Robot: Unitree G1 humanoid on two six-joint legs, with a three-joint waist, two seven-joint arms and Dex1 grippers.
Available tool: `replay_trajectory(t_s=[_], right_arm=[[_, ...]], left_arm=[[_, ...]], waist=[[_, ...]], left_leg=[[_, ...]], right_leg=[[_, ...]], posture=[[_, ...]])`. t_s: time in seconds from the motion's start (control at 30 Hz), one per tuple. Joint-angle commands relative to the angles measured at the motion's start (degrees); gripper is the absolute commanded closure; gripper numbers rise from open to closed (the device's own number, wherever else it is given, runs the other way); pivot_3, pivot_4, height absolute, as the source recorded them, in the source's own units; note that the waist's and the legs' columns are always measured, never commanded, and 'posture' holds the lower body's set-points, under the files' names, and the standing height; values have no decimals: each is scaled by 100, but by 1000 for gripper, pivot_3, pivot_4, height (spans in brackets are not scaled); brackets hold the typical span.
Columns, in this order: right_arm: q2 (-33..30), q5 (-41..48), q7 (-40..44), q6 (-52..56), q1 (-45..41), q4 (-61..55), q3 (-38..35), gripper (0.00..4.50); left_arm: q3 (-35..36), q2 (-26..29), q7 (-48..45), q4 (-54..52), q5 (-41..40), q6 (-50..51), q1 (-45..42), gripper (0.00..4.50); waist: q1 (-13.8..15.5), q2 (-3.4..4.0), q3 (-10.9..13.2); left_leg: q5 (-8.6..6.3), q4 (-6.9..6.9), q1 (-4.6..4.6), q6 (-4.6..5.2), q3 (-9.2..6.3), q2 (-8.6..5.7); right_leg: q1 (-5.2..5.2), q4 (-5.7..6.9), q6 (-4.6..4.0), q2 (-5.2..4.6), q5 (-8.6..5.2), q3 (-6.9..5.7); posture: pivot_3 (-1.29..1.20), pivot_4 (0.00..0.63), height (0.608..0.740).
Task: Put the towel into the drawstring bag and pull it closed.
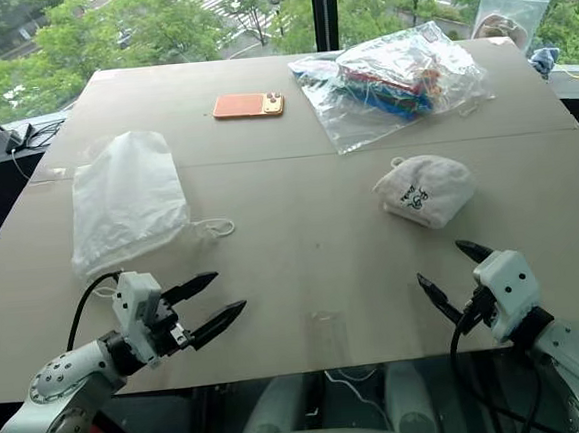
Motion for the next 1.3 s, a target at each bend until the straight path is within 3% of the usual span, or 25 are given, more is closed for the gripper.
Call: replay_trajectory(t_s=[0.03, 0.13, 0.2, 0.27, 0.33, 0.4, 0.67, 0.97, 1.07, 1.2, 1.3], right_arm=[[13, 70, 14, -124, -509, -137, 196, 0], [32, 351, 281, -110, -1742, -184, 777, 0], [-134, 493, 697, -243, -1990, -280, 1028, 0], [-345, 701, 1117, -272, -2018, -373, 1178, 0], [-557, 953, 1479, -290, -1947, -462, 1256, 0], [-655, 1059, 1624, -312, -1858, -486, 1286, 0], [-649, 963, 1634, -441, -1734, -361, 1422, 0], [-571, 811, 1535, -661, -1611, -308, 1474, 0], [-484, 766, 1436, -776, -1600, -332, 1467, 0], [-410, 820, 1348, -751, -1620, -398, 1457, 0], [-361, 811, 1214, -693, -1645, -459, 1477, 0]], left_arm=[[85, -209, 502, -242, 141, -111, -211, 19], [171, -564, 1751, -296, 869, -141, -789, 19], [100, -552, 2192, -355, 1407, -170, -958, 19], [-158, -267, 2733, -443, 2612, -302, -956, 19], [-277, 96, 3235, -499, 4149, -1349, -483, 19], [-197, 334, 3734, -378, 5189, -2215, 52, 19], [27, 643, 4511, 749, 6701, -2439, -60, 19], [-392, 906, 4492, 2166, 6920, -2694, -1264, 19], [-543, 1021, 4342, 2568, 6813, -2857, -1608, 810], [-590, 1110, 4117, 2803, 6651, -2886, -1954, 2755], [-566, 1108, 3371, 2849, 6063, -2633, -2381, 4000]], waist=[[-3, 0, 0], [7, -15, -7], [10, -18, -9], [25, -21, -10], [16, -26, -13], [-8, -26, -13], [89, -30, -16], [111, -32, -18], [116, -32, -18], [83, -33, -18], [86, -33, -18]], left_leg=[[0, 0, 0, 0, 0, 0], [1, 1, 1, 1, 8, 4], [2, 5, 9, 2, 5, 11], [2, 5, 8, 1, 0, 12], [0, -4, 4, -1, -2, 8], [-7, -11, 2, -5, 8, 10], [-32, -15, -5, 18, 22, 20], [-31, -11, -2, 17, 25, 19], [-31, -11, -2, 17, 27, 19], [-32, -11, -2, 16, 32, 20], [-32, -11, -2, 16, 31, 20]], right_leg=[[0, -1, 0, 0, 0, -1], [0, -8, 0, 4, 2, -1], [9, -7, -10, 38, 9, -12], [10, -7, -14, 46, 11, -13], [9, -12, -15, 51, 12, -11], [9, -33, -37, 54, 25, 1], [9, -72, -14, 47, 13, -12], [10, -67, 2, 47, 29, -15], [9, -67, -8, 48, 41, -13], [7, -66, -12, 48, 44, -10], [7, -65, -12, 47, 45, -11]], posture=[[0, 150, 740], [0, 150, 740], [0, 150, 740], [0, 150, 740], [0, 150, 740], [0, 150, 740], [0, 150, 740], [0, 150, 740], [0, 150, 740], [0, 150, 740], [0, 150, 740]])
